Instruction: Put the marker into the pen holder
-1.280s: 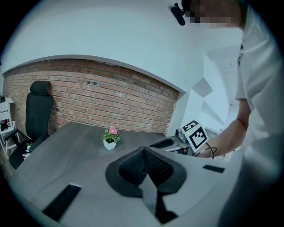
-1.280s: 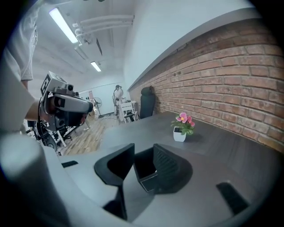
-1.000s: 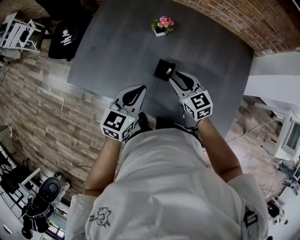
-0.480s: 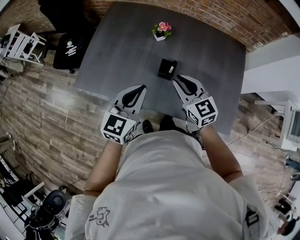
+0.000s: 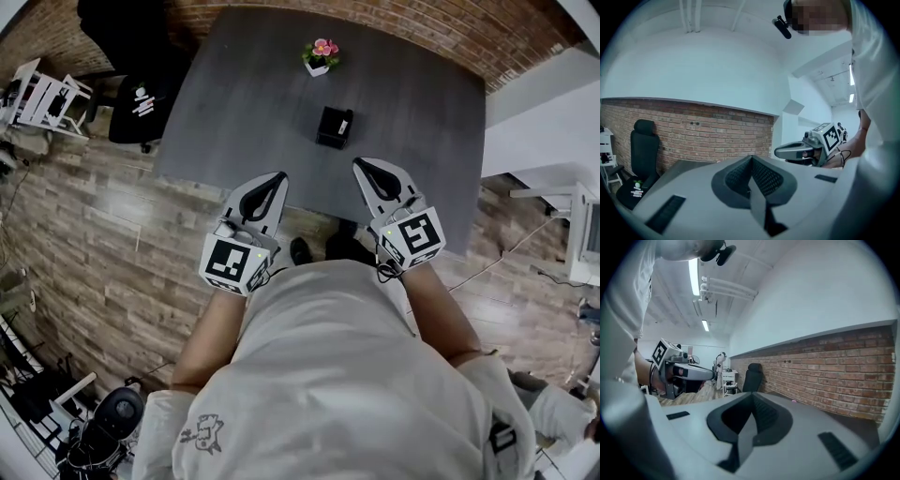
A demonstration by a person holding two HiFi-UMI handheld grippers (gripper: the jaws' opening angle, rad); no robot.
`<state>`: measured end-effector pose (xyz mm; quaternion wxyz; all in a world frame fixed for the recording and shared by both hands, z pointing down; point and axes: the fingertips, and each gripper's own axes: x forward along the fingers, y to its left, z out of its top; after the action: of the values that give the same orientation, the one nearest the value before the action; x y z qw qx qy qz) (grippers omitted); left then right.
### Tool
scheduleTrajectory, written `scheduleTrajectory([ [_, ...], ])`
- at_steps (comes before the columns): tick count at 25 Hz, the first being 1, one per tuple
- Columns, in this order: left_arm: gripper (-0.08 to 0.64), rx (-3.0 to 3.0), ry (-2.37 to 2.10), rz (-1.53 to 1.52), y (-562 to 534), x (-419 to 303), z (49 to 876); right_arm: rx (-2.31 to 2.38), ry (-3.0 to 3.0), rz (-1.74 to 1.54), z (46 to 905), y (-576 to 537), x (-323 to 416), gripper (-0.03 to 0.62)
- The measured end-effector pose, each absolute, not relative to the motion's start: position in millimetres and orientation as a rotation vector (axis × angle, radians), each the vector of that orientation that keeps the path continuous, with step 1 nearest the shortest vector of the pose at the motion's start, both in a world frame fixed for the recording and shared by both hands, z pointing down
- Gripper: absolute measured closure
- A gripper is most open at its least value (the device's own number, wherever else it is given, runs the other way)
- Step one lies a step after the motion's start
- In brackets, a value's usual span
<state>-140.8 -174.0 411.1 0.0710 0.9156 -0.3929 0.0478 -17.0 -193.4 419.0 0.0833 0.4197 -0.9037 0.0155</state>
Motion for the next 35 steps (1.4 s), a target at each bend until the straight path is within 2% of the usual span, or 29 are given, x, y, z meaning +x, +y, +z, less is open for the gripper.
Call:
scheduleTrajectory([
  [7, 0.549, 2.763, -1.206, 0.128, -167, -113, 399, 1.215, -2.737, -0.056, 396, -177, 7, 0.588],
  [23, 0.549, 2.664, -1.365, 0.189, -134, 1, 407, 1.031, -2.841, 0.037, 409, -143, 123, 0.588],
  [35, 0.549, 2.680, -1.383, 0.188, -79, 10, 399, 0.937, -2.912, 0.016, 394, -103, 120, 0.588],
])
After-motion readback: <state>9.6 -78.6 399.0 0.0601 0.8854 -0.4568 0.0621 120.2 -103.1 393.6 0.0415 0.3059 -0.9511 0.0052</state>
